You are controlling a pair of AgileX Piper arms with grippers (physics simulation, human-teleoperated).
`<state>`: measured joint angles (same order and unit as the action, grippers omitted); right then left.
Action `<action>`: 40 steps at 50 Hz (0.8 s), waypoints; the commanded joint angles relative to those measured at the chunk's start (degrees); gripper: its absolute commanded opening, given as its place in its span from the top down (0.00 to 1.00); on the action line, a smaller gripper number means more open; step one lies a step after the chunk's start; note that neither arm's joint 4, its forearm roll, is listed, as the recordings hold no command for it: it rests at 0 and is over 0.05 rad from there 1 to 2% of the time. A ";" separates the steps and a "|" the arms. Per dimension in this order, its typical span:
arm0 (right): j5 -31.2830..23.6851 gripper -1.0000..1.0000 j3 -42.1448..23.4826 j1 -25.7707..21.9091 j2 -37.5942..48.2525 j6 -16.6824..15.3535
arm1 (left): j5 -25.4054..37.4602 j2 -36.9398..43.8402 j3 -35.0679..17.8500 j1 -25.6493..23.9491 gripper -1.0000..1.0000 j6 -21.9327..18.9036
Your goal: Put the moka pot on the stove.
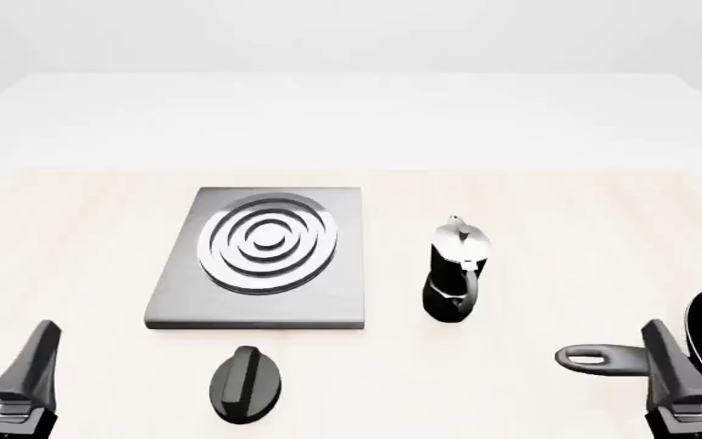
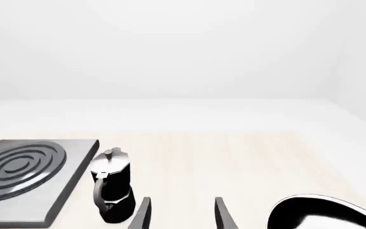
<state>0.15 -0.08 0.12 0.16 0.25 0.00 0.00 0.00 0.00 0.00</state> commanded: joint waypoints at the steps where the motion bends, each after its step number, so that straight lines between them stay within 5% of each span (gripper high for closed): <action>1: 0.22 0.00 -0.07 0.17 0.55 1.01 | 0.00 0.00 0.00 0.00 0.00 0.00; 18: -3.74 0.00 -5.68 -2.57 2.19 0.10 | 0.00 0.00 0.00 0.00 0.00 0.00; 40: 0.54 0.00 -8.44 -11.88 14.63 -3.90 | 0.00 0.00 0.00 0.00 0.00 0.00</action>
<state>-0.67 -7.68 -8.34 11.02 -2.58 0.00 0.00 0.00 0.00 0.00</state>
